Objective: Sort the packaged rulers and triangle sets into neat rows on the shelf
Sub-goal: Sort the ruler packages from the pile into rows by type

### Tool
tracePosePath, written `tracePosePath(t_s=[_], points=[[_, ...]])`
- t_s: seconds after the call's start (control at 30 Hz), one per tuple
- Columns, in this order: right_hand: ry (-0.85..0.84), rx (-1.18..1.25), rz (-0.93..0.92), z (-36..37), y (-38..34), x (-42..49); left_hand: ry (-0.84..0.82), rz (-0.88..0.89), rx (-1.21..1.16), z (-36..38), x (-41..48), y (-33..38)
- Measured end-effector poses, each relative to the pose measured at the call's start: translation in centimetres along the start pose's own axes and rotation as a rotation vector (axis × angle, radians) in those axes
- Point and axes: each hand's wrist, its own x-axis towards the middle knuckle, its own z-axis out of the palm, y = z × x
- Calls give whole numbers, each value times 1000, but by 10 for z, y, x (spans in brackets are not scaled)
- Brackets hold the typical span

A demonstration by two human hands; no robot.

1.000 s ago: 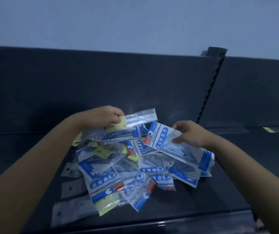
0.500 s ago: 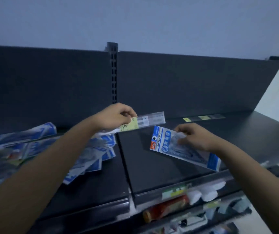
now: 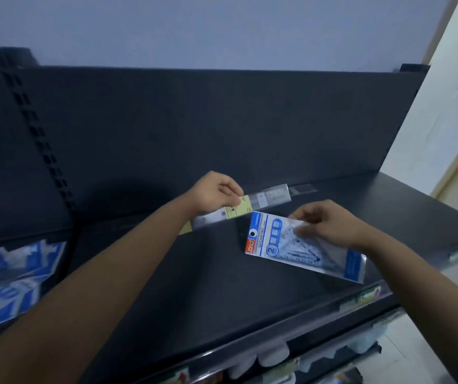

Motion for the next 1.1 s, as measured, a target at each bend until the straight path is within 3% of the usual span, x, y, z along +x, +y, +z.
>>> tracePosePath(t_s=[0.2, 0.37, 0.73, 0.83, 0.97, 1.1], points=[[-89, 43, 49, -52, 55, 42, -52, 5, -7, 52, 86, -2], [-216, 70, 73, -80, 88, 74, 24, 70, 131, 85, 126, -13], [-418, -20, -38, -131, 139, 129, 50, 112, 714, 116, 150, 8], [-434, -49, -108, -154, 161, 143, 129, 74, 515, 141, 156, 34], [-488, -41, -193, -197, 193, 154, 0, -114, 183, 194, 170, 78], [-478, -36, -261, -235, 227, 162, 33, -171, 181, 247, 193, 105]])
